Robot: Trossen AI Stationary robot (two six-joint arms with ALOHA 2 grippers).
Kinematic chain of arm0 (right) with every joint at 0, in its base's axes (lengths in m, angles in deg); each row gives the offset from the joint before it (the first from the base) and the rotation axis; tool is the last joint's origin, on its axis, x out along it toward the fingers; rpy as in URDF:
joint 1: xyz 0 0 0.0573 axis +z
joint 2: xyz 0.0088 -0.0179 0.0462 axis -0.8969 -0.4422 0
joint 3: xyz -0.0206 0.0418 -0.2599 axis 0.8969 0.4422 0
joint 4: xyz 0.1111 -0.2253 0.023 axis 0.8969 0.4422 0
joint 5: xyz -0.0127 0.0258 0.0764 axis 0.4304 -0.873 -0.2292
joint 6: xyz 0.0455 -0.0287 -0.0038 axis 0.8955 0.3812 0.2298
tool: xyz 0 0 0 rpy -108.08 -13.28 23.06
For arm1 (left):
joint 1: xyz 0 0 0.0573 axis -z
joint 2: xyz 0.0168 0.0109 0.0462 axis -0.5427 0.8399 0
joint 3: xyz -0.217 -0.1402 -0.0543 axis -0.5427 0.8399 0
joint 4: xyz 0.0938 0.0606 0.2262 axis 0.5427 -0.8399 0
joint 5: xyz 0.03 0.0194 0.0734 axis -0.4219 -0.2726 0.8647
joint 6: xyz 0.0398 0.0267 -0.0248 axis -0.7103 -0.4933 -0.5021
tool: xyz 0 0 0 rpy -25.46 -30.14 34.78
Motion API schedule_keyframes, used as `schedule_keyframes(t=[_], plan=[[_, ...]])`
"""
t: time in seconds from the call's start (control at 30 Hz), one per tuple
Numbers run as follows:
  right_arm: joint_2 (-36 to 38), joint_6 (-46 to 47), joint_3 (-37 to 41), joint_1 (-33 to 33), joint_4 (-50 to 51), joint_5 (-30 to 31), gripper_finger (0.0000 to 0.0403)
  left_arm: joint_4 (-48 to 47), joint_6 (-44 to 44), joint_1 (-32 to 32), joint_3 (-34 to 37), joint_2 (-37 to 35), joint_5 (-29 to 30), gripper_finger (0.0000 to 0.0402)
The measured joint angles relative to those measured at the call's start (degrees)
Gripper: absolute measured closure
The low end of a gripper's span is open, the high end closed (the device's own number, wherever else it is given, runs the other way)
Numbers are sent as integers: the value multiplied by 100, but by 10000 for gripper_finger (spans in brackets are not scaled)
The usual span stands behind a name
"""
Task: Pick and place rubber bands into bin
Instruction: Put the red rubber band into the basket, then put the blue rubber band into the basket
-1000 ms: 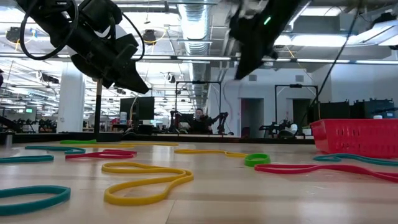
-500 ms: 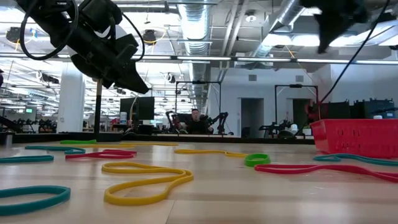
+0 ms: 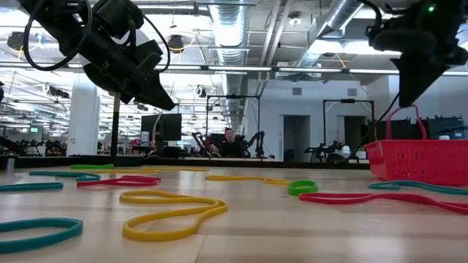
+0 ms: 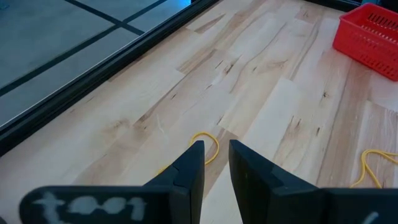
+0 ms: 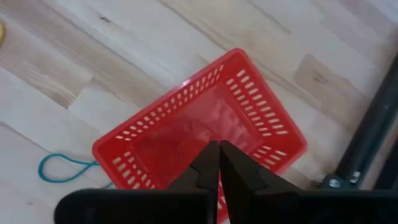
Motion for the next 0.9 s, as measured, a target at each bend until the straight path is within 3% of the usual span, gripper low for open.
schedule_keyframes(t=[0.5,0.7,0.9], plan=[[1,11,894,-2,-1357,-31,336,2,0,0,0,1,-2,338],[2,-113,418,51,-1381,-695,335,2,2,0,0,1,0,338],[4,-1337,-352,635,-2064,-755,335,2,2,0,0,0,0,338]])
